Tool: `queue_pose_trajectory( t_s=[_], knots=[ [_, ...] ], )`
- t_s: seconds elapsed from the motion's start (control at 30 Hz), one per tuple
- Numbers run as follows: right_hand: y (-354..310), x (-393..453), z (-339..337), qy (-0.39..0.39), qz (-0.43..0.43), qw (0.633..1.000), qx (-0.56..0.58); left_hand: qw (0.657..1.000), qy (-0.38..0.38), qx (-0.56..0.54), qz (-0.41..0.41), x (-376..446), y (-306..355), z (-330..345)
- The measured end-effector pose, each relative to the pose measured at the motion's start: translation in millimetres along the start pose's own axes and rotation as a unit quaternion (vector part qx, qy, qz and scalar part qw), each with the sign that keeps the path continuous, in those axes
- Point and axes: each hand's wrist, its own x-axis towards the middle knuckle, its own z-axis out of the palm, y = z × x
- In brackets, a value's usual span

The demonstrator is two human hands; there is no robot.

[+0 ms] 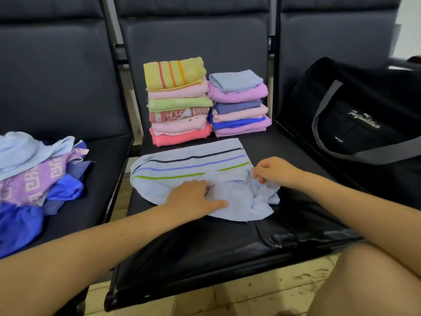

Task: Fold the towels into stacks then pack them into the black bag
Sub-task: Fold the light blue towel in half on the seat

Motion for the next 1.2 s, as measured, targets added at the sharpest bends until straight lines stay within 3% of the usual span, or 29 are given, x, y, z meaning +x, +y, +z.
queue_pose_trajectory(
  t_s=[0.1,0.17,0.23,0.3,0.47,0.63,0.77,0.9,0.97,1.03,1.1,1.2],
  knots=[
    [7.2,-13.5,-2.3,-0.085,-0.009,0.996,0.035,0.998,-0.063,0.011,-0.005,6.1,2.8,5.5],
    [8.4,-19.3,-4.1,-0.132,-0.014,0.99,0.05,0.986,-0.094,-0.137,-0.013,9.7,5.7,-0.2],
    [8.8,-24.1,-6.4,-0.161,-0.019,0.985,0.061,0.923,-0.052,-0.376,-0.059,9.3,9.0,-16.9],
    [11.9,-28.3,-7.3,-0.167,-0.024,0.985,0.043,0.851,0.036,-0.511,-0.113,11.7,5.7,-39.0],
    [19.1,-30.9,-2.3,-0.112,-0.057,0.992,-0.019,0.786,0.185,-0.558,-0.191,19.8,-29.7,-71.9],
    [10.7,-38.2,-8.5,-0.087,-0.051,0.984,0.147,0.75,0.233,-0.586,-0.199,6.4,-50.1,-78.5],
    [-3.3,-41.4,-16.2,0.022,-0.061,0.958,0.279,0.747,0.241,-0.597,-0.166,-1.9,-57.9,-81.4],
    [-24.1,-33.7,-32.1,0.159,-0.073,0.899,0.401,0.695,0.239,-0.664,-0.138,-7.5,-60.6,-88.5],
    [-29.3,-25.0,-39.9,0.249,-0.043,0.875,0.414,0.693,0.227,-0.669,-0.145,-11.4,-59.7,-88.6],
    [-24.0,-17.1,-40.9,0.309,-0.02,0.873,0.377,0.72,0.206,-0.644,-0.159,-16.3,-59.8,-82.5],
    [-8.0,-11.9,-35.7,0.307,0.011,0.909,0.283,0.769,0.189,-0.585,-0.174,-20.8,-60.3,-74.8],
    [15.4,-12.2,-18.7,0.222,0.083,0.971,0.027,0.814,0.162,-0.526,-0.183,-26.3,-61.5,-65.8]
  ],
)
